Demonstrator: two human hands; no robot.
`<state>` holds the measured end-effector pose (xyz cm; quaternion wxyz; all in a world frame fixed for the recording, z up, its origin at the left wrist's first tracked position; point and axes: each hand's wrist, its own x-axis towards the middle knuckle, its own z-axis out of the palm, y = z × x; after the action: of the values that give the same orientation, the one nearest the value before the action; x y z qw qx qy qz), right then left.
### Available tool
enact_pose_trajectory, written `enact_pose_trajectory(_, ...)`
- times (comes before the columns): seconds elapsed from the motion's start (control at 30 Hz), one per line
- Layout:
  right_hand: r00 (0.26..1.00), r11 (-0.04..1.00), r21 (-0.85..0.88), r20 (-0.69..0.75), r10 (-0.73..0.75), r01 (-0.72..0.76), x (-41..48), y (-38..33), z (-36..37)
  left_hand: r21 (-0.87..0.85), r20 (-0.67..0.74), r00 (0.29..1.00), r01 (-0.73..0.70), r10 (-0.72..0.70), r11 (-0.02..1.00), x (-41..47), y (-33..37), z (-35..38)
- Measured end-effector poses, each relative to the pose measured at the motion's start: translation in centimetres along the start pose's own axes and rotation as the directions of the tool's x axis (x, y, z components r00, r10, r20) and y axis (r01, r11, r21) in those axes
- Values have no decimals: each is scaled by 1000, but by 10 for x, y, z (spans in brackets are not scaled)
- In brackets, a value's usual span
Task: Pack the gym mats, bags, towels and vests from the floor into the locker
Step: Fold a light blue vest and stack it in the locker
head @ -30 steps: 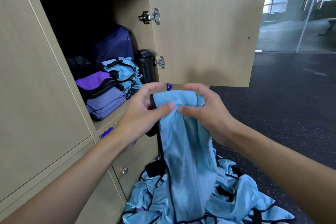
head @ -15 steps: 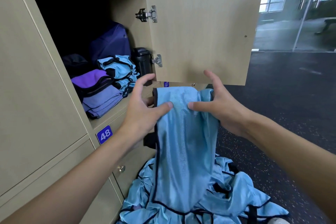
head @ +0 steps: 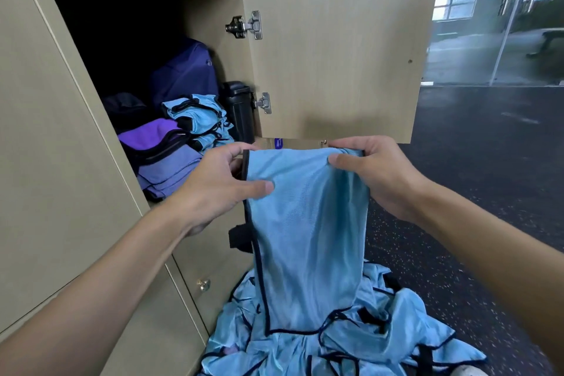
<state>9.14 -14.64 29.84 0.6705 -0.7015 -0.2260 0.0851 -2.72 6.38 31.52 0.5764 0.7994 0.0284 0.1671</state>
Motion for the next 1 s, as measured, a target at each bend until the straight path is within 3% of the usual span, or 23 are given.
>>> enact_pose_trajectory(0.1,996,997,-73,90,-9,15,-3,-2,-3,130,6,1000,-15,14,991,1,-1,-1)
enact_pose_trajectory(0.23,985,938,-337,170,-31,88,-1,3,1,211,-19,999,-32,37,977,4,0,-3)
enact_pose_trajectory(0.33,976,879,-433,166,-140,200,-2,3,4,243,-27,998,-54,63,969,4,1,-4)
enact_pose_trajectory(0.5,972,782,-577,119,-203,235,-4,5,4,317,-49,994,-76,97,945,3,0,-5)
enact_pose_trajectory(0.6,972,818,-526,119,-200,233,-4,6,0,319,-44,997,-48,65,947,3,-3,-4)
enact_pose_trajectory(0.77,983,858,-492,-25,-181,145,-5,2,7,216,-158,987,55,-21,975,5,-10,8)
enact_pose_trajectory(0.9,995,890,-454,-101,-13,-35,-4,2,18,226,-246,967,120,-63,967,6,-13,23)
enact_pose_trajectory(1.0,989,940,-307,-52,142,-151,-4,5,25,294,-321,946,147,-47,944,5,-15,34)
